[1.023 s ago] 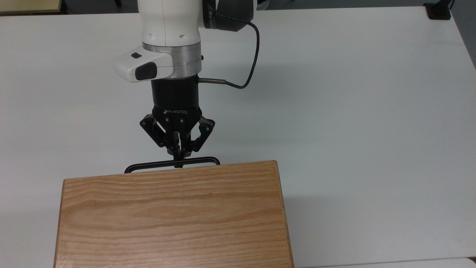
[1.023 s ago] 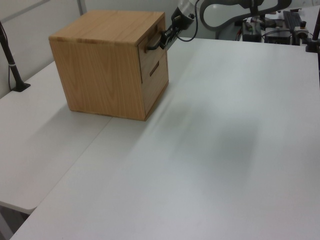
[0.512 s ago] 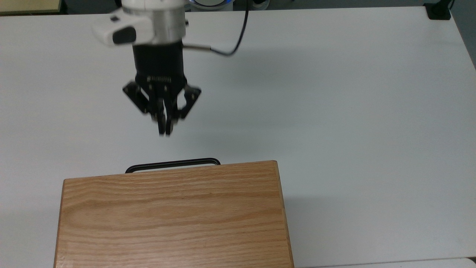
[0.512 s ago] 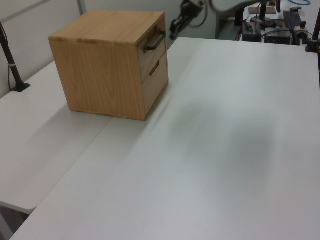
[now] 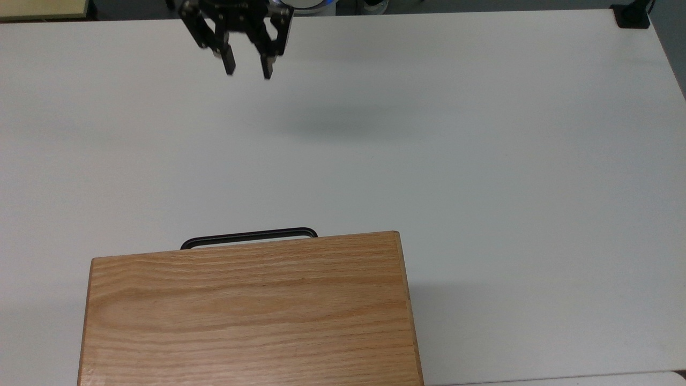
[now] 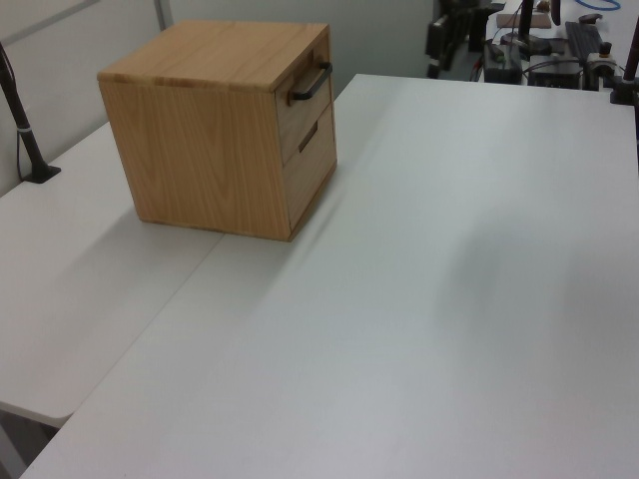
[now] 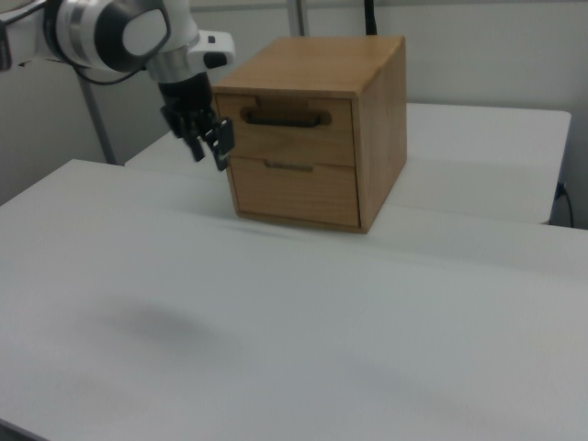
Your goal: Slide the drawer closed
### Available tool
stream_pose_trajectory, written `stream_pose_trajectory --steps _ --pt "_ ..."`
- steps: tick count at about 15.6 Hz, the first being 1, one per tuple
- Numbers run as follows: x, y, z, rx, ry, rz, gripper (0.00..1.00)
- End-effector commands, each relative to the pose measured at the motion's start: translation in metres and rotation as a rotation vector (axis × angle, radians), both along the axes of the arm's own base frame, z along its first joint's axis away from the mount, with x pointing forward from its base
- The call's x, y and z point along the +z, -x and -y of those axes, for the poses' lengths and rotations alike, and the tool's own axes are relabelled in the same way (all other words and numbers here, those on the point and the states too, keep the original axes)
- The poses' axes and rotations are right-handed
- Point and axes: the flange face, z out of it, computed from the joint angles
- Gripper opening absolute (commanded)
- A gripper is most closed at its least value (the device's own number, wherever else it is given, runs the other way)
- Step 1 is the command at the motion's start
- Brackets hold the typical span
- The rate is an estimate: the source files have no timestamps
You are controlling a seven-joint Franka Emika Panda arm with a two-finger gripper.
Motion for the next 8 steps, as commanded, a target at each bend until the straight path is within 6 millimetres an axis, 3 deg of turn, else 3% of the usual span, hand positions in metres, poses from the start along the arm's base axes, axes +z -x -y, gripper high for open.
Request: stream_pose_trajectory --steps 1,8 --pt "-0.0115 0.0299 0.0024 0.025 0.023 -0.138 1.00" --pt "-0.0055 0.0319 0.0080 0.027 0.072 -0.153 1.00"
